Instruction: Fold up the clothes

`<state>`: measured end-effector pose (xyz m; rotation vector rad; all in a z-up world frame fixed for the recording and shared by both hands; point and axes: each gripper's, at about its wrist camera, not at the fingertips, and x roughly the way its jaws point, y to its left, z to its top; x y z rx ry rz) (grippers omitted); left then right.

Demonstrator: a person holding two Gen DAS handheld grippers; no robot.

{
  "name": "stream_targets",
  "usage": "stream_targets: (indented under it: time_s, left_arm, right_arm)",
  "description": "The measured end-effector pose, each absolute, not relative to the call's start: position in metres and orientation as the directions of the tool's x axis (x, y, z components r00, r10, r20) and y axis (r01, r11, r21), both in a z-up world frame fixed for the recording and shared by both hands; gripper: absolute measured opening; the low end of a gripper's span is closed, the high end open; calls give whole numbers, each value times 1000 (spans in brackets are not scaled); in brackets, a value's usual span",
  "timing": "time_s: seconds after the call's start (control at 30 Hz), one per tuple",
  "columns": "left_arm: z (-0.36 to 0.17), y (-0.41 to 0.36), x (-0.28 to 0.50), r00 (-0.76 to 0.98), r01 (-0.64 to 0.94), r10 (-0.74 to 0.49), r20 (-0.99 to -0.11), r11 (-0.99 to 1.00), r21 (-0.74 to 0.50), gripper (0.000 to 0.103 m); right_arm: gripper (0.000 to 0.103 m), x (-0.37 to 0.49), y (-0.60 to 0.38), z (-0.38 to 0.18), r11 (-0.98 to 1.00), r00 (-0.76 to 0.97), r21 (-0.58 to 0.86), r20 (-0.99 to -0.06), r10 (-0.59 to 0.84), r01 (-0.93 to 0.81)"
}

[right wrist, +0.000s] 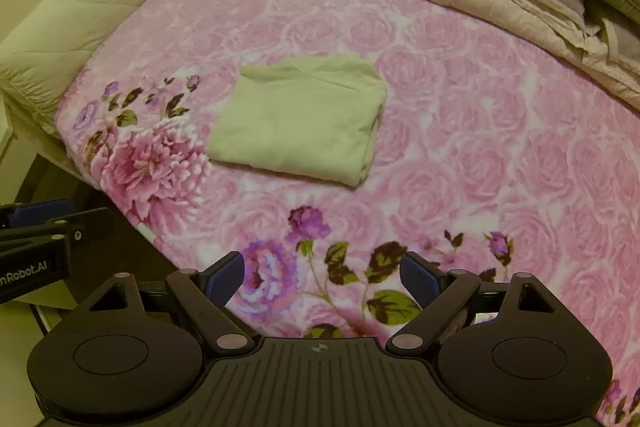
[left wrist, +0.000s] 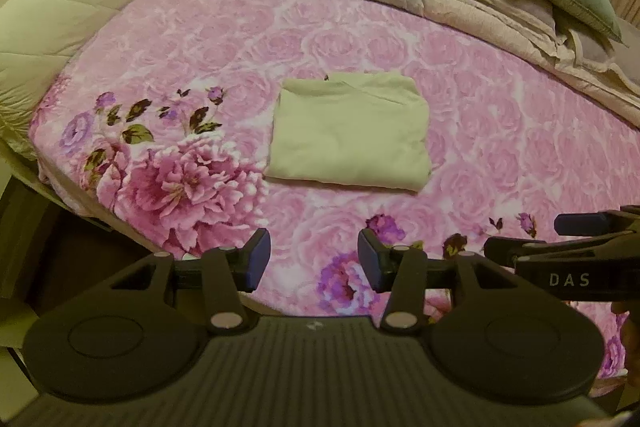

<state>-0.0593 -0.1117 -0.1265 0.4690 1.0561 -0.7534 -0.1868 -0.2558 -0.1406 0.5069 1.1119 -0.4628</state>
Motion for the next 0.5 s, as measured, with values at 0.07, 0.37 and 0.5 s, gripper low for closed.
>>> stream_targets:
  time_s: [0.07, 0.37, 0.5]
  left_arm:
    - [-132, -120, -46, 267, 757, -322, -909, 653, -9, 44]
    - [-152, -152, 31, 216, 786, -304, -928, 618, -20, 44]
    - [-163, -163, 59, 190, 803, -299, -935, 596, -27, 44]
  right_arm:
    - [88, -177, -261, -143, 786, 362, 150, -927, -100, 600]
    - [88, -118, -286, -159, 740, 304, 130, -947, -105, 660]
    - [88, -97, -293, -167, 712, 274, 118, -956, -108, 692]
